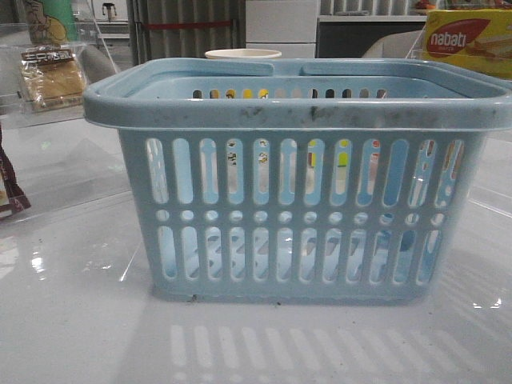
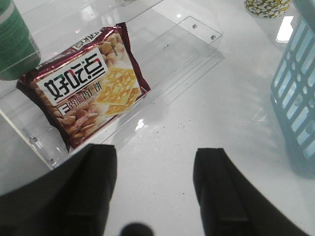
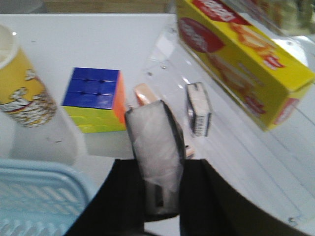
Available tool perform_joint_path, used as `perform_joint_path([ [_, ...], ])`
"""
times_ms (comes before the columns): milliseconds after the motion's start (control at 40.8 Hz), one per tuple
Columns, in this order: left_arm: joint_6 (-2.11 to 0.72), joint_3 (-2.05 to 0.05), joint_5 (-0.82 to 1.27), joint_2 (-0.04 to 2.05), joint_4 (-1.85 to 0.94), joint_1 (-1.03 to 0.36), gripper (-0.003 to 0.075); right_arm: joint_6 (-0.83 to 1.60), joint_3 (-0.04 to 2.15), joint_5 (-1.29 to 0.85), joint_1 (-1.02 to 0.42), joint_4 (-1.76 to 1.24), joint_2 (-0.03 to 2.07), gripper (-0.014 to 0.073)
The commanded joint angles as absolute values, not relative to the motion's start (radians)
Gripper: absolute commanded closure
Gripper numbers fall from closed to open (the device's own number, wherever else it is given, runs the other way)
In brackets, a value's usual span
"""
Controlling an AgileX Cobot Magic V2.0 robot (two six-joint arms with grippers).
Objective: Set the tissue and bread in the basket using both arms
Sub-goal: 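Lift the tissue pack and carry it over the basket, then lower the tissue pack into the basket and open the right gripper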
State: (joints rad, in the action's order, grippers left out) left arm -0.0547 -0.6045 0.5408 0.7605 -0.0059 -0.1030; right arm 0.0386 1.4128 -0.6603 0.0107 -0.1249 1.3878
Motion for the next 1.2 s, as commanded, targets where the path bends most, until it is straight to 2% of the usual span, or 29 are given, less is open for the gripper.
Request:
perform_joint_path([
  [0,-0.048,-0.640,0.462,0.760,-0.012,-0.102,0.0295,0.047,1.451,-0.637,-0.077,-0.137,1.316,0.0401],
  [245,-0.048,-0.640,0.462,0.760,-0.012,-0.102,0.0295,0.060,1.390,-0.711,-0.348,-0.140,1.314,0.0401],
  [392,-0.048,-0.640,0.462,0.760,-0.012,-0.102,0.0295,0.061,1.316,-0.696,-0.441,-0.140,1.336,0.0398],
  [491,-0.048,-0.640,0.462,0.760,-0.014,-0.102,0.0295,0.061,1.282,-0.678,-0.457,-0.145,1.360,0.0370],
  [540,-0.048,-0.640,0.462,0.760,-0.014,-0.102,0.0295,0.061,1.275,-0.673,-0.457,-0.149,1.377,0.0322],
  [711,-0.048,-0.640,0.462,0.760,-0.014,-0.102,0.0295,0.061,1.273,-0.653,-0.457,-0.149,1.395,0.0067],
  [760,-0.048,-0.640,0.462,0.760,-0.014,-0.102,0.0295,0.062,1.273,-0.644,-0.457,-0.149,1.391,0.0036],
  [957,-0.048,-0.640,0.462,0.760,-0.014,-0.102,0.0295,0.087,1.257,-0.643,-0.459,-0.149,1.325,0.0035],
  [1177,-0.048,-0.640,0.459,0.760,-0.014,-0.102,0.0292,0.103,1.152,-0.643,-0.460,-0.149,1.132,0.0035],
])
